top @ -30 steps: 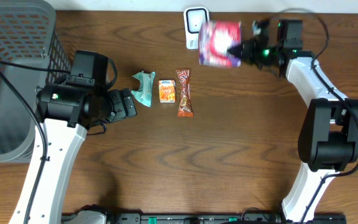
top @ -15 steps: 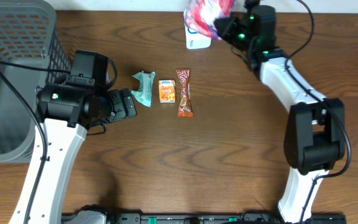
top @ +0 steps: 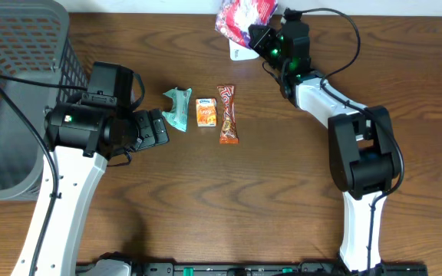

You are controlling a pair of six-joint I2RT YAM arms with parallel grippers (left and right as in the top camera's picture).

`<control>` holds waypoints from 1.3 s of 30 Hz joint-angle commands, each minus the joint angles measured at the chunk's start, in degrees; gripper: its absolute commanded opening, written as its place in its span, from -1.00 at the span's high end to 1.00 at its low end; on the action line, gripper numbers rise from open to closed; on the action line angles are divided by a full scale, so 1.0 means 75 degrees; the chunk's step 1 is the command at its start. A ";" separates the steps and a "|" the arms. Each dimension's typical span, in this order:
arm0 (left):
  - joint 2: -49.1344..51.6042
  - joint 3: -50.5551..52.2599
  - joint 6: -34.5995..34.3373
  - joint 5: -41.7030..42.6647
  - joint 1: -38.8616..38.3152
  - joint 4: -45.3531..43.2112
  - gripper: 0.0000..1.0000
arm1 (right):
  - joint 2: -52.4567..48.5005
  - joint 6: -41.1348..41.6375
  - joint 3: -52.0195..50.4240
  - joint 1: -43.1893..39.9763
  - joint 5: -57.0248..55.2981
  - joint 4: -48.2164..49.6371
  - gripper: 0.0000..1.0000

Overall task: Scan the item barcode
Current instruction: 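Lift the purple-red pack and hold it at the scanner window, then carry the purple-red pack to the right table edge and release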

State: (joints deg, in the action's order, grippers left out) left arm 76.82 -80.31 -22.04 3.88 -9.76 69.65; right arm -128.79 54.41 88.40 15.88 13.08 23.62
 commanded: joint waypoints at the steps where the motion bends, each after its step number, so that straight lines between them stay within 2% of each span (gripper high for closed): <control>1: 0.0029 0.0000 0.0070 -0.0125 0.0029 0.0020 -0.96 | 0.0160 -0.0131 0.0289 -0.0169 0.0289 0.0111 0.98; 7: 0.0029 0.0000 0.0073 -0.0125 0.0029 0.0023 -0.96 | 0.0574 -0.0230 0.0551 -0.0915 0.1119 -0.0530 0.98; 15: 0.0029 0.0000 0.0073 -0.0125 0.0029 0.0020 -0.95 | 0.1615 -0.0149 0.0551 -0.2766 0.1084 -0.3672 0.98; 20: 0.0029 0.0000 0.0073 -0.0125 0.0029 0.0023 -0.96 | 0.1728 0.0361 0.0551 -0.4036 0.1099 -0.5397 0.97; 24: 0.0029 0.0000 0.0073 -0.0125 0.0029 0.0023 -0.96 | 0.1682 0.0970 0.0542 -0.4846 0.0539 -0.6682 0.97; 29: 0.0029 0.0000 0.0073 -0.0128 0.0029 0.0023 -0.96 | 0.1652 0.0673 0.0525 -0.5560 -0.0309 -0.6980 0.97; 34: 0.0029 0.0000 0.0070 -0.0125 0.0029 0.0020 -0.96 | 0.1652 0.0615 0.0525 -0.6044 -0.0565 -0.6959 0.98; 36: 0.0029 0.0000 0.0073 -0.0125 0.0029 0.0020 -0.96 | 0.1652 0.0254 0.0525 -0.6210 -0.0597 -0.6799 0.95; 38: 0.0029 0.0000 0.0073 -0.0128 0.0029 0.0020 -0.96 | 0.1652 -0.0414 0.0525 -0.6321 -0.0592 -0.6560 0.83; 39: 0.0029 0.0000 0.0073 -0.0128 0.0029 0.0023 -0.96 | 0.1652 -0.0664 0.0525 -0.6350 -0.0589 -0.6487 0.61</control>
State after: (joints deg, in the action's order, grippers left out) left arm 76.82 -80.31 -22.04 3.88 -9.76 69.63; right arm -116.97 56.66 91.94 -30.65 10.17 -26.41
